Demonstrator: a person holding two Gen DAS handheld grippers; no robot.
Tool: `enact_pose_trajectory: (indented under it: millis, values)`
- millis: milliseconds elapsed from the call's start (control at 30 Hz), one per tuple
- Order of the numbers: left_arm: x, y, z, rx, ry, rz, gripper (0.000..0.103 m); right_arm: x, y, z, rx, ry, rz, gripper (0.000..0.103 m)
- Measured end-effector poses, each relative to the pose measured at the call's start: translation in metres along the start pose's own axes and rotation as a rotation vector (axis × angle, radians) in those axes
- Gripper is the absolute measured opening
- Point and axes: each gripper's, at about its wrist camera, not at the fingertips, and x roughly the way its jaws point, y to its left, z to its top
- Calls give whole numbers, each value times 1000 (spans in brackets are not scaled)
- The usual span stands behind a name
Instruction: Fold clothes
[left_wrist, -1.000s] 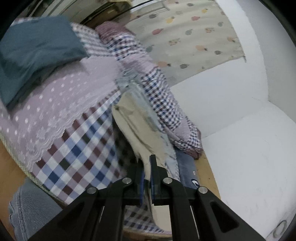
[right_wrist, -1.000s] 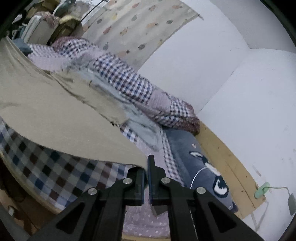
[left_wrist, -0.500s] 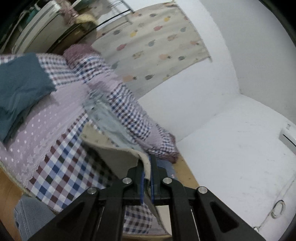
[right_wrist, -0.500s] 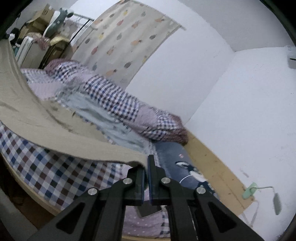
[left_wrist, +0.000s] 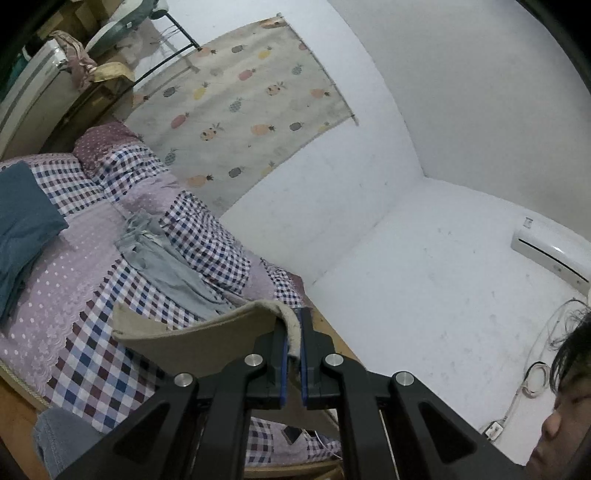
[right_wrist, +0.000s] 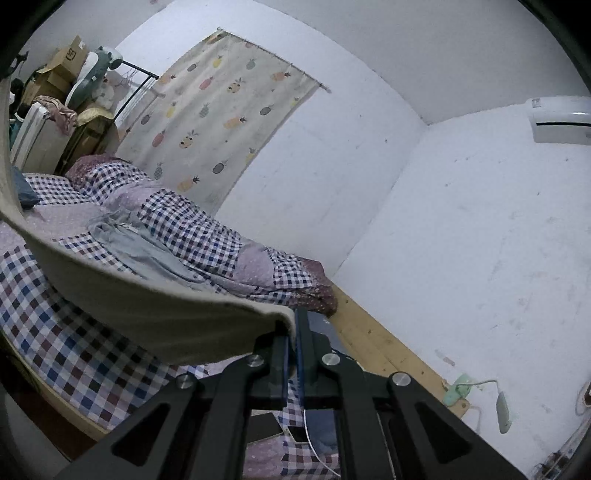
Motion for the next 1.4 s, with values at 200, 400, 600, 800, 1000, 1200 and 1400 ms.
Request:
enact_pose_trajectory:
  millis: [200, 400, 600, 800, 1000, 1200, 1400]
  values:
    - [28, 32, 1, -66, 42, 73, 3, 31, 12, -15, -25, 84, 57, 1]
    - [68, 57, 2, -112, 97, 126, 3, 77, 24, -24, -26, 155, 103, 1]
    - [122, 83, 16, -156, 151, 204, 3, 132, 36, -26, -39, 197, 158, 1]
    - [191, 115, 33, -166, 198, 289, 3, 206, 59, -21, -67, 237, 217, 1]
    - [259, 168, 49, -205, 225, 418, 3, 303, 91, -20, -103, 300, 298, 1]
    - [349, 243, 54, -239, 277, 546, 3, 430, 139, -46, -133, 435, 394, 1]
    - [439, 321, 45, -265, 347, 688, 3, 535, 199, -85, -195, 597, 468, 1]
